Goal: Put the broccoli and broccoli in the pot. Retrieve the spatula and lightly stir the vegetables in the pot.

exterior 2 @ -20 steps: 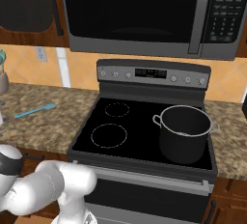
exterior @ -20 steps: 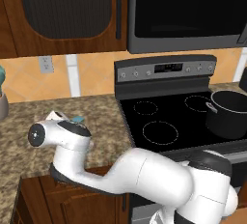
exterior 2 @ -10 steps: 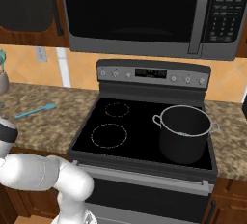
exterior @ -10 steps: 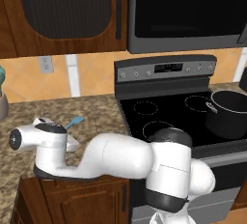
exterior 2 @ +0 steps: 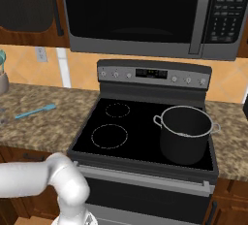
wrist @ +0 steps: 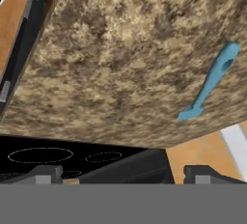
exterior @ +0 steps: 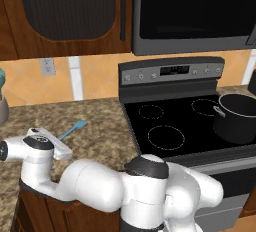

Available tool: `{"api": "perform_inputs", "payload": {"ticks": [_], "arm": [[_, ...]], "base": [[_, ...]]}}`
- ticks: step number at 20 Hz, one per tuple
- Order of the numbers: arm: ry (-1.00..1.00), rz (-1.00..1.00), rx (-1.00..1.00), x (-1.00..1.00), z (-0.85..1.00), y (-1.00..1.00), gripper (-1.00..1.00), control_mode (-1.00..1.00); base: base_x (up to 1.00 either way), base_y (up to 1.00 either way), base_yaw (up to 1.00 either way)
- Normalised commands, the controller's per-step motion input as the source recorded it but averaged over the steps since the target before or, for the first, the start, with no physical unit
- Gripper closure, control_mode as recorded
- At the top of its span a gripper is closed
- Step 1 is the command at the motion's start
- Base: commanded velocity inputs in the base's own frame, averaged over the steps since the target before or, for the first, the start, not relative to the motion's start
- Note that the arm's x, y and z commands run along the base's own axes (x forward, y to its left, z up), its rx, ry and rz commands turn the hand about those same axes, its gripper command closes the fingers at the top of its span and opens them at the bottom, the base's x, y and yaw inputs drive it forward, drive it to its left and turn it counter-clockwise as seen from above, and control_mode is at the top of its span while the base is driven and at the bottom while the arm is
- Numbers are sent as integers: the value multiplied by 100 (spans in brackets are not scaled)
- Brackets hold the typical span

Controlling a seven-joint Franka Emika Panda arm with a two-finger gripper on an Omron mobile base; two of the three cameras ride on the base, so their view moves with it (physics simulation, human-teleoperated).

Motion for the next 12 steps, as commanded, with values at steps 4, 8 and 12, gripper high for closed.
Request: {"api": "perform_inputs", "payload": {"ticks": [4,8,12], "arm": [[-13,0,0,0,-30,-6,-100,-100],[-18,4,0,6,-9,-10,-100,-100],[-8,7,0,20,-4,-5,-100,-100]], "base": [[0,0,0],[0,0,0],[0,0,0]]}}
